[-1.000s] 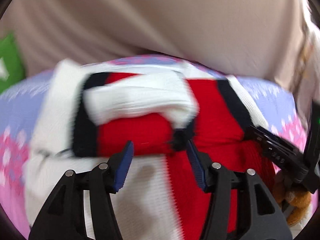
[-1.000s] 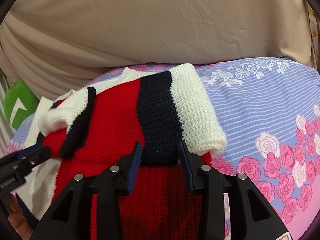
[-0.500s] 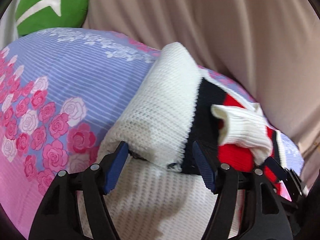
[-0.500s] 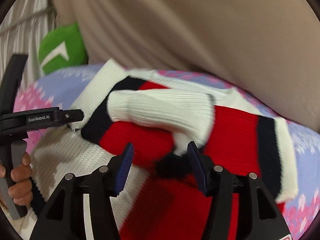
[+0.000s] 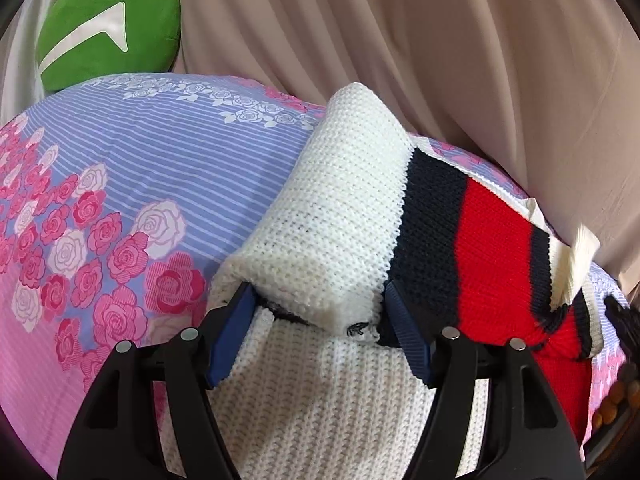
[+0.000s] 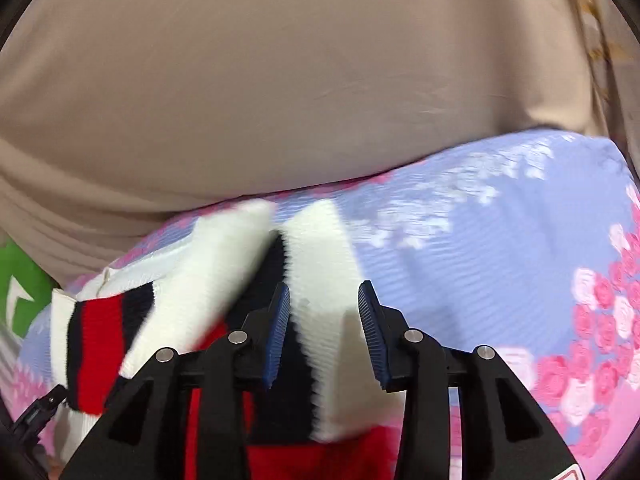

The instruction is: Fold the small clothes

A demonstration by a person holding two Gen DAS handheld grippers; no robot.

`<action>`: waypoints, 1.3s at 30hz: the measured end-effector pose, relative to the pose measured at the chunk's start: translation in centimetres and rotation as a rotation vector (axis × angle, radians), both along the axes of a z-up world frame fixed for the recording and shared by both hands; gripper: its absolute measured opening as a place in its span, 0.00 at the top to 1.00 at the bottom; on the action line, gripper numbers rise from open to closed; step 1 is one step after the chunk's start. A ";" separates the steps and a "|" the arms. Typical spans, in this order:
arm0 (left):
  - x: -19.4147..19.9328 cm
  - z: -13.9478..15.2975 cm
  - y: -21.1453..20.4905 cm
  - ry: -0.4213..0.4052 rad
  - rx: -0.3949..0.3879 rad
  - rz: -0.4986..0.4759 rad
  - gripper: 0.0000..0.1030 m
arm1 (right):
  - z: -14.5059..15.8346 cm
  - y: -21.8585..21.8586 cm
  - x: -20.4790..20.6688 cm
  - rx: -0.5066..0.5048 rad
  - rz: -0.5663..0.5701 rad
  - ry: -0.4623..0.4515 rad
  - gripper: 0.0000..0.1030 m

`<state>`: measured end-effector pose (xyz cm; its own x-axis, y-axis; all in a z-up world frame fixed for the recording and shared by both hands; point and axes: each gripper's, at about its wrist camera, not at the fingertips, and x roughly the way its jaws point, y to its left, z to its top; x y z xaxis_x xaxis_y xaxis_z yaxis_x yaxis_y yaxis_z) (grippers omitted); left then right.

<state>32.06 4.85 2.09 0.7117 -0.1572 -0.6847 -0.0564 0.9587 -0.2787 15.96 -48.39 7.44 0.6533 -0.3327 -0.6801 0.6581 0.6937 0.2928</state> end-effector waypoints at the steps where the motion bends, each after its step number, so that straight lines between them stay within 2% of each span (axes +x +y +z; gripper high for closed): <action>1: -0.3 0.0 0.2 0.001 -0.018 -0.001 0.36 | -0.2 -0.3 -0.8 0.040 0.010 -0.017 0.60; 5: -1.9 0.6 0.8 0.023 -0.113 -0.007 0.35 | -0.8 -0.3 -0.9 0.136 0.086 -0.049 0.54; 8: -2.8 1.0 0.9 0.023 -0.128 -0.016 0.29 | -0.6 -0.2 0.8 0.175 0.121 -0.069 0.50; 12: -2.6 0.6 1.1 0.046 -0.130 0.001 0.29 | -1.0 1.6 4.4 0.247 0.156 -0.041 0.46; 15: -2.3 0.1 1.8 0.082 -0.189 0.000 0.29 | -1.9 2.5 5.7 0.249 0.110 0.039 0.44; 17: -2.1 0.1 2.4 0.097 -0.237 -0.002 0.28 | -2.7 2.5 5.5 0.274 0.088 0.041 0.45; 19: -1.7 0.0 3.0 0.121 -0.304 -0.020 0.23 | -2.9 2.8 5.3 0.265 0.085 0.040 0.50; 21: -0.9 -0.2 3.6 0.149 -0.393 -0.030 0.23 | -2.6 2.7 5.1 0.258 0.089 0.047 0.55; 22: -0.4 -0.1 3.9 0.161 -0.421 -0.027 0.24 | -2.2 2.7 5.4 0.249 0.097 0.049 0.71; 23: 0.2 0.0 4.1 0.167 -0.449 -0.025 0.31 | -1.7 2.8 5.9 0.231 0.108 0.057 0.90; 24: 0.9 0.3 4.2 0.167 -0.462 -0.026 0.39 | -0.8 3.2 6.7 0.197 0.127 0.062 0.91; 26: 1.9 1.0 4.4 0.170 -0.447 0.003 0.65 | 2.2 4.6 7.8 0.095 0.198 0.025 0.92; 27: 2.1 1.5 4.6 0.154 -0.444 0.017 0.80 | 4.6 5.7 7.6 0.047 0.269 -0.054 0.92; 28: 2.0 2.2 4.8 0.131 -0.430 0.033 0.87 | 6.5 6.5 6.8 0.038 0.350 -0.157 0.92; 29: 1.6 3.2 5.2 0.083 -0.407 0.054 0.87 | 8.8 7.4 5.4 0.044 0.454 -0.310 0.93; 30: 1.0 4.1 5.4 0.035 -0.377 0.072 0.87 | 10.0 7.5 4.1 0.051 0.508 -0.418 0.93; 31: 0.3 4.7 5.4 -0.008 -0.326 0.099 0.87 | 10.0 6.9 3.4 0.064 0.514 -0.464 0.93; 32: 0.1 4.8 5.4 -0.025 -0.294 0.108 0.87 | 8.5 5.3 3.4 0.096 0.456 -0.429 0.94; 33: 0.2 4.4 5.1 -0.024 -0.272 0.103 0.86 | 6.2 3.6 4.0 0.126 0.381 -0.328 0.94; 34: 0.4 3.7 4.7 -0.007 -0.253 0.092 0.86 | 3.1 1.9 5.2 0.149 0.296 -0.168 0.94; 35: 0.9 2.5 4.1 0.031 -0.230 0.079 0.86 | -0.7 0.6 6.3 0.167 0.207 0.033 0.94; 36: 1.3 1.5 3.7 0.066 -0.219 0.068 0.87 | -3.3 0.2 6.3 0.192 0.177 0.121 0.94; 37: 1.5 0.5 3.1 0.086 -0.192 0.068 0.87 | -3.6 0.4 5.8 0.197 0.189 0.077 0.94; 39: 0.9 0.4 2.2 0.038 -0.111 0.077 0.86 | -2.2 1.4 4.6 0.179 0.245 -0.025 0.94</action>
